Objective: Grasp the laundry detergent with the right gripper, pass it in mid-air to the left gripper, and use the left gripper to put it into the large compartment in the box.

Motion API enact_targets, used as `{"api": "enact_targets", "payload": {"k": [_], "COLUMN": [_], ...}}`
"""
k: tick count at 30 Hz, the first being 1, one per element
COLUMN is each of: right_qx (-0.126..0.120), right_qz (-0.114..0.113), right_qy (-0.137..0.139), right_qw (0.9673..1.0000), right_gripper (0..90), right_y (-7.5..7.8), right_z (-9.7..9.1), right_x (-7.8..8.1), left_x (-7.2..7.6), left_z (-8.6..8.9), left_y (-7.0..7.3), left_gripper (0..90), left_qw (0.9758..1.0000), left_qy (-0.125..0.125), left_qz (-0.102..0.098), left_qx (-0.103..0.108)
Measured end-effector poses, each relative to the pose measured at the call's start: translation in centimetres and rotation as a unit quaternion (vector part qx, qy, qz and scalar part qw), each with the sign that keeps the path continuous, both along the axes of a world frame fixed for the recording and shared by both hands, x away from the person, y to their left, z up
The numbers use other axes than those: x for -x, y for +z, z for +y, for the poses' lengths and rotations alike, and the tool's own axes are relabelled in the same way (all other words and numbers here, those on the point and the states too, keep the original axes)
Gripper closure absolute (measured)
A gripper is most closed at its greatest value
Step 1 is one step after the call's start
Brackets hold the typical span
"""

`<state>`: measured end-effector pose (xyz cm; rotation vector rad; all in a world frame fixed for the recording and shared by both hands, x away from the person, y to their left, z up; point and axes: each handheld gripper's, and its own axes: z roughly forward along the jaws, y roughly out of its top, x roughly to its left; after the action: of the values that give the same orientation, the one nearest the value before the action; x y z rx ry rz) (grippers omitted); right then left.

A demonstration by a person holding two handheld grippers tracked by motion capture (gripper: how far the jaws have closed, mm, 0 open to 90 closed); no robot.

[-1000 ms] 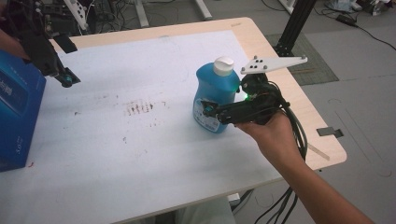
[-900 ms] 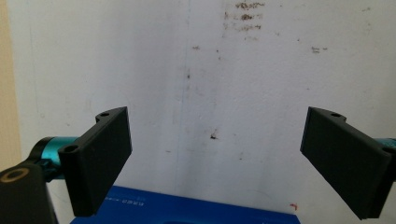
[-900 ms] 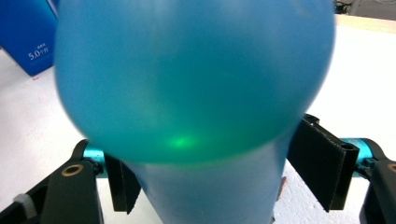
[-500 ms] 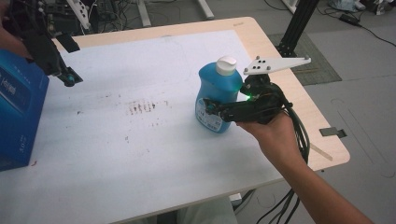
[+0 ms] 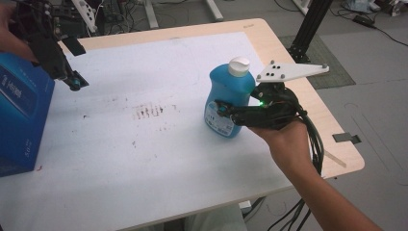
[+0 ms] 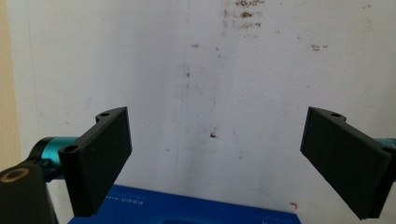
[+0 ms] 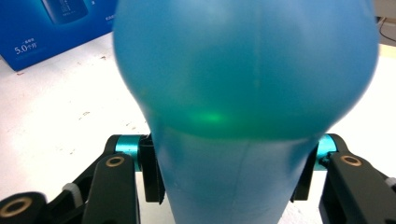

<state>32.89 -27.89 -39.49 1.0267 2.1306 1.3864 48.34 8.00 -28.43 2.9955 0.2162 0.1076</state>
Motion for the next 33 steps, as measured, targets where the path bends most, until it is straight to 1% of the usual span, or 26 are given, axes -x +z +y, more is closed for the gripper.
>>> {"api": "enact_targets", "payload": {"k": [5, 10, 15, 20, 23, 26, 29, 30, 31, 33], "right_qx": [0.003, 0.010, 0.017, 0.026, 0.035, 0.047, 0.056, 0.057, 0.060, 0.064], "right_qz": [0.001, 0.001, -0.002, -0.008, -0.015, -0.015, -0.016, -0.015, -0.015, -0.016], "right_qy": [0.001, 0.009, 0.028, 0.056, 0.076, 0.101, 0.132, 0.137, 0.148, 0.164], "right_qw": [1.0000, 0.9999, 0.9995, 0.9981, 0.9964, 0.9937, 0.9896, 0.9889, 0.9870, 0.9843], "right_gripper": [45.2, 45.5, 45.6, 45.6, 45.6, 45.5, 45.5, 45.5, 45.5, 45.5], "right_y": [0.1, 0.3, 0.8, 2.2, 3.3, 4.4, 5.3, 5.5, 5.7, 6.1], "right_z": [-0.1, -0.1, -0.1, 0.1, 0.3, 0.6, 1.0, 1.1, 1.3, 1.7], "right_x": [-0.1, -0.2, -0.2, -0.5, -0.7, -1.0, -1.5, -1.6, -1.8, -2.0], "left_x": [0.0, 0.0, 0.3, 0.7, 1.1, 1.4, 1.8, 1.9, 2.0, 2.3], "left_z": [-0.1, 0.0, 0.1, 0.1, 0.2, 0.3, 0.3, 0.3, 0.3, 0.3], "left_y": [0.0, 0.0, 0.3, 0.7, 1.0, 1.3, 1.5, 1.7, 1.7, 1.8], "left_gripper": [8.8, 8.8, 8.8, 8.8, 8.8, 8.8, 8.8, 8.8, 8.8, 8.8], "left_qw": [1.0000, 1.0000, 1.0000, 0.9999, 0.9999, 0.9999, 0.9998, 0.9998, 0.9998, 0.9998], "left_qy": [-0.001, 0.001, -0.001, -0.005, -0.007, -0.009, -0.010, -0.011, -0.012, -0.015], "left_qz": [0.000, 0.000, -0.003, -0.008, -0.011, -0.013, -0.014, -0.014, -0.014, -0.014], "left_qx": [0.001, 0.001, 0.001, 0.005, 0.006, 0.006, 0.008, 0.009, 0.008, 0.005]}}
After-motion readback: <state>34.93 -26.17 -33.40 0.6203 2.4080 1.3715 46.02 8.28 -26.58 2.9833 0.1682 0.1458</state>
